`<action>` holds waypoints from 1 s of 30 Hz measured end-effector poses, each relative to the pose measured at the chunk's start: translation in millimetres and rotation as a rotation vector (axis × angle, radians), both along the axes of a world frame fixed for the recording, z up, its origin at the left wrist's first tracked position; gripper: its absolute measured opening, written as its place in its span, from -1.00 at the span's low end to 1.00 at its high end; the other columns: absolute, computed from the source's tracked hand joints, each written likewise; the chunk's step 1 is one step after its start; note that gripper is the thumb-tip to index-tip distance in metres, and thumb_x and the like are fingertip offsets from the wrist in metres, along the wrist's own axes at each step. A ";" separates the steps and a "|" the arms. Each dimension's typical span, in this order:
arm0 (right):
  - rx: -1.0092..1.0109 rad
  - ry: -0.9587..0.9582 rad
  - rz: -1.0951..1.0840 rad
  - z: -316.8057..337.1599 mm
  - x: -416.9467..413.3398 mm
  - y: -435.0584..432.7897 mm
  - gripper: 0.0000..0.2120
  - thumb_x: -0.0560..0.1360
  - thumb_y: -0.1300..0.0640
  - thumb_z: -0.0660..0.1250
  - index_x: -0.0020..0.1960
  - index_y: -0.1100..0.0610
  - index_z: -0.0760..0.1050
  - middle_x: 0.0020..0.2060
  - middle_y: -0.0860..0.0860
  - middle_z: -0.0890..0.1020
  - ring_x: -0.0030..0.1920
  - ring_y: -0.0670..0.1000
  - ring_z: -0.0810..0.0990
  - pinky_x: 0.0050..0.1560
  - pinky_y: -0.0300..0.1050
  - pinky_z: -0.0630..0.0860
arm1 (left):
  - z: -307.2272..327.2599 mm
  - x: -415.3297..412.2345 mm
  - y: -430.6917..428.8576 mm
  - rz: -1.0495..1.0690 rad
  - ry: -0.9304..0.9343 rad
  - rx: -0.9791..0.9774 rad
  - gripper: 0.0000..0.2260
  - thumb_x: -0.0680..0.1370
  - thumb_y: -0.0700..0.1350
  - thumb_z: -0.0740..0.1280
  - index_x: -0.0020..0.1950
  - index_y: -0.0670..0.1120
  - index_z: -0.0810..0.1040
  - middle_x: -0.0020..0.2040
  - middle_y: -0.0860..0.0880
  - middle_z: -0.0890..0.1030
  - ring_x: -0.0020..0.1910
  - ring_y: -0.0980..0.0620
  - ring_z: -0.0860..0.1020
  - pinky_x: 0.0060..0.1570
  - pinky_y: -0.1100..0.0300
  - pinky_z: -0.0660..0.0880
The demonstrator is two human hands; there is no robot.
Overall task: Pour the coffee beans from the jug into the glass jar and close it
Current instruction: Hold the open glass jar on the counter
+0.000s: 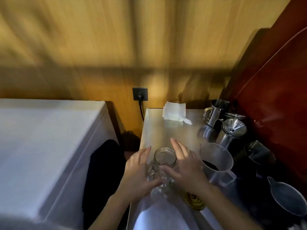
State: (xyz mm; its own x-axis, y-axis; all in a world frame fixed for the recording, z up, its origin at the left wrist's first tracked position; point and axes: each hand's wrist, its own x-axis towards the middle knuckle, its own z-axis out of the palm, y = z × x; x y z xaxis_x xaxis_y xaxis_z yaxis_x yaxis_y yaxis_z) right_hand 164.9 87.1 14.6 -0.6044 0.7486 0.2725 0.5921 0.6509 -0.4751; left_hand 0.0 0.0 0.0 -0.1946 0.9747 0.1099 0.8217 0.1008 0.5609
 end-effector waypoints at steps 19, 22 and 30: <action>0.011 0.140 -0.265 -10.5 -5.1 -27.6 -0.36 0.33 -0.17 0.42 0.23 0.19 0.34 0.06 0.12 0.54 0.09 0.11 0.46 0.14 0.09 0.34 | -1.3 -2.0 27.7 -0.212 -0.319 -0.164 -0.38 0.28 0.16 0.46 0.27 0.23 0.26 0.14 0.41 0.38 0.14 0.71 0.12 0.48 -0.05 -0.01; -0.017 0.135 -0.349 -10.8 -8.3 -34.1 -0.33 0.33 -0.20 0.39 0.25 0.19 0.32 0.08 0.11 0.53 0.12 0.11 0.44 0.17 0.12 0.29 | 4.1 -5.7 32.8 -0.260 -0.453 -0.171 -0.34 0.33 -0.11 0.58 0.35 -0.03 0.36 0.25 0.05 0.55 0.28 0.18 0.46 0.34 -0.07 0.37; -0.047 0.093 -0.372 -5.8 -8.6 -36.3 -0.32 0.35 -0.26 0.32 0.28 0.15 0.26 0.14 0.09 0.49 0.18 0.08 0.37 0.21 0.06 0.23 | 1.7 -4.9 32.8 -0.286 -0.597 -0.179 -0.32 0.35 -0.33 0.53 0.39 -0.12 0.30 0.27 -0.11 0.51 0.26 -0.01 0.51 0.27 0.08 0.46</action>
